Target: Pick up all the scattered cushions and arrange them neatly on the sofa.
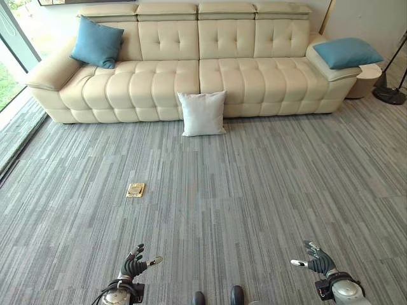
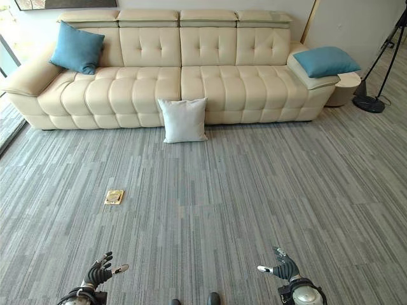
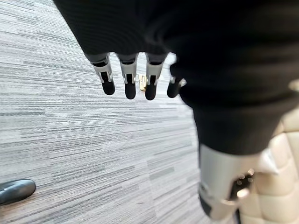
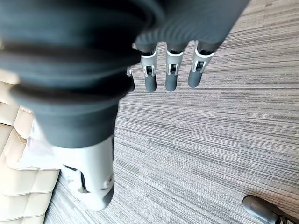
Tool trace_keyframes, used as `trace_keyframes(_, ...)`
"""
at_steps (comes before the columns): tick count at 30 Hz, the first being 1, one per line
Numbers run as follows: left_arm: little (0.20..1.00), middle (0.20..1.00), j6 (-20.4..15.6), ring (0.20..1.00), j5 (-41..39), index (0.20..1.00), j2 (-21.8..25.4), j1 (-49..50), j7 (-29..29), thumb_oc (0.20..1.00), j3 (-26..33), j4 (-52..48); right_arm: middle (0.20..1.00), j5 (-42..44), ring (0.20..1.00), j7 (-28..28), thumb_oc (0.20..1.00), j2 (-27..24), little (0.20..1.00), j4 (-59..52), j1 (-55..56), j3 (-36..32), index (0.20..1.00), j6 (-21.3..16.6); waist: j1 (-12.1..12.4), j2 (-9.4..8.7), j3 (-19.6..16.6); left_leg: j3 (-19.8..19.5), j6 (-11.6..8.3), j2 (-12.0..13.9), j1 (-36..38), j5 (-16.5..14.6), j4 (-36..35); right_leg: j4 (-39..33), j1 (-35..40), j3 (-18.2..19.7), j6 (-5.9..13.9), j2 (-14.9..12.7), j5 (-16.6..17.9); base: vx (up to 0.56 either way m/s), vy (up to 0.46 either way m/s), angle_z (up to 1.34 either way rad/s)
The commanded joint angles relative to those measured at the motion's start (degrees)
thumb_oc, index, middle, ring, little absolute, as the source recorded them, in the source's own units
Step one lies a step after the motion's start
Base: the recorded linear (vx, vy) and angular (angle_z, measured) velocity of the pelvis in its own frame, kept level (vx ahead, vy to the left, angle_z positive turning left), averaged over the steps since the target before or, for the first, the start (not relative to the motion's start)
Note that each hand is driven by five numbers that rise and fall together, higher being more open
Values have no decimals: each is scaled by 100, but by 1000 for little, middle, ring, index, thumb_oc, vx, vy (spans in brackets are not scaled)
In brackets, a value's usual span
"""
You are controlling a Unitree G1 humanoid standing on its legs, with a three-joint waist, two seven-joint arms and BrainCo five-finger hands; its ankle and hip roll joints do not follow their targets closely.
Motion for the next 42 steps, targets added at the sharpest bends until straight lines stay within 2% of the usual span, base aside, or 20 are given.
trace_keyframes(1,1000,1000,-170,1000,-191,1000,69,-189,27,1000,150,101,1000,198,1000,-125,1000,-32,1000,-98,-143,-19,1000,-145,-98,-195,-197,-205,-302,194,-35,-647,264,246,187,98,539,-393,-787,0,0,0)
trace_keyframes(9,1000,1000,-182,1000,-371,1000,36,-158,31,1000,172,-169,1000,233,1000,-166,1000,12,1000,-177,-140,-33,1000,-135,-71,-233,-171,-219,-295,184,-80,-695,322,268,169,72,550,-398,-814,46,1,2)
trace_keyframes(16,1000,1000,-224,1000,-510,1000,91,-341,29,1000,33,-630,1000,414,1000,-271,1000,51,1000,-351,-154,-178,1000,-161,-87,-329,-59,-75,-419,79,-630,-785,931,354,30,-189,559,-519,-830,25,27,17)
trace_keyframes(21,1000,1000,-236,1000,-548,1000,115,-259,30,1000,99,-724,1000,379,1000,-274,1000,90,1000,-338,-297,-103,1000,-115,-12,-323,-48,-31,-267,6,-640,-933,946,586,-71,-89,684,-610,-856,89,138,6)
trace_keyframes(23,1000,1000,-237,1000,-581,1000,177,-232,19,1000,141,-847,1000,340,1000,-263,1000,109,1000,-435,-464,-41,1000,-93,82,-298,-1,-107,-28,-135,-631,-1117,998,1455,-564,89,923,-728,-778,135,349,-46)
trace_keyframes(24,1000,1000,-222,1000,-583,1000,245,-247,8,1000,160,-945,1000,309,1000,-264,1000,94,1000,-508,-546,-23,1000,-82,46,-255,111,-141,104,-189,-551,-1202,1026,2237,-945,154,1092,-797,-469,136,303,-75)
trace_keyframes(25,1000,1000,-224,1000,-559,1000,288,-265,17,1000,171,-935,1000,309,1000,-265,1000,95,1000,-526,-603,-20,1000,-93,26,-216,176,-140,143,-197,-471,-1254,1021,2616,-1154,147,1134,-810,-367,205,256,-58)
trace_keyframes(26,1000,1000,-210,1000,-536,1000,291,-267,15,1000,187,-898,1000,308,1000,-249,1000,104,1000,-621,-610,-15,1000,-84,-25,-148,255,-160,165,-169,-230,-1321,950,2926,-1472,-5,1081,-786,-326,160,132,-29)
trace_keyframes(27,1000,1000,-210,1000,-535,1000,290,-268,15,1000,187,-898,1000,308,1000,-249,1000,103,1000,-622,-610,-15,1000,-84,-27,-149,262,-163,164,-171,-221,-1324,948,2936,-1469,-6,1081,-788,-335,218,107,12)
trace_keyframes(29,1000,1000,-223,1000,-548,1000,271,-274,23,1000,211,-805,1000,279,1000,-259,1000,56,1000,-702,-612,6,1000,-96,-92,-100,307,-174,156,-179,92,-1444,826,2709,-1711,-362,1020,-883,-352,351,13,15)
trace_keyframes(30,1000,1000,-222,1000,-604,1000,234,-304,15,1000,152,-767,1000,276,1000,-260,1000,-25,1000,-766,-649,69,1000,-90,-219,-84,371,-279,127,-231,428,-1660,762,1914,-1991,-701,951,-889,-351,676,-87,3)
trace_keyframes(31,1000,1000,-220,1000,-594,1000,195,-326,36,1000,145,-713,1000,260,1000,-266,1000,-45,1000,-768,-654,78,1000,-76,-301,-81,408,-372,55,-250,638,-1792,780,1303,-2086,-790,1004,-865,-212,697,-118,3)
trace_keyframes(34,1000,1000,-233,1000,-557,1000,115,-329,29,1000,102,-633,1000,218,1000,-236,1000,-58,1000,-826,-560,113,1000,-80,-388,-71,371,-529,-71,-221,905,-1861,819,1175,-2158,-725,1002,-860,-113,447,-130,39)
trace_keyframes(36,1000,1000,-233,1000,-548,1000,48,-259,25,1000,118,-641,1000,211,1000,-190,1000,-48,1000,-873,-487,128,1000,-83,-395,-21,308,-605,-216,-119,957,-1712,1009,1365,-2102,-648,831,-768,-58,355,-139,47)
trace_keyframes(37,1000,1000,-233,1000,-548,1000,51,-259,25,1000,119,-640,1000,212,1000,-190,1000,-45,1000,-873,-487,129,1000,-83,-405,-38,298,-615,-214,-137,940,-1695,1006,1356,-2112,-648,833,-787,-45,376,-218,66)
trace_keyframes(38,1000,1000,-223,1000,-541,1000,8,-202,-14,1000,78,-625,1000,212,1000,-183,1000,-48,1000,-926,-392,96,1000,-109,-412,26,249,-629,-505,22,836,-1194,1394,1345,-1921,-757,695,-695,-118,330,-243,63)
trace_keyframes(39,1000,1000,-212,1000,-521,1000,-3,-210,-24,1000,41,-580,1000,233,1000,-162,1000,-45,1000,-979,-330,91,1000,-126,-435,48,222,-598,-701,145,721,-783,1701,1291,-1757,-784,596,-603,-189,454,-334,53)
trace_keyframes(40,1000,1000,-209,1000,-528,1000,-3,-172,-55,1000,11,-632,1000,263,1000,-141,1000,-45,1000,-1040,-234,65,1000,-142,-438,37,202,-477,-821,304,530,-440,2117,1240,-1579,-804,469,-529,-305,354,-270,61)
trace_keyframes(42,1000,1000,-192,1000,-503,1000,37,-194,-85,1000,-21,-696,1000,327,1000,-160,1000,-86,1000,-1052,-211,78,1000,-176,-416,-25,245,-297,-917,459,117,-21,3021,1154,-1304,-739,251,-396,-525,351,-274,41)
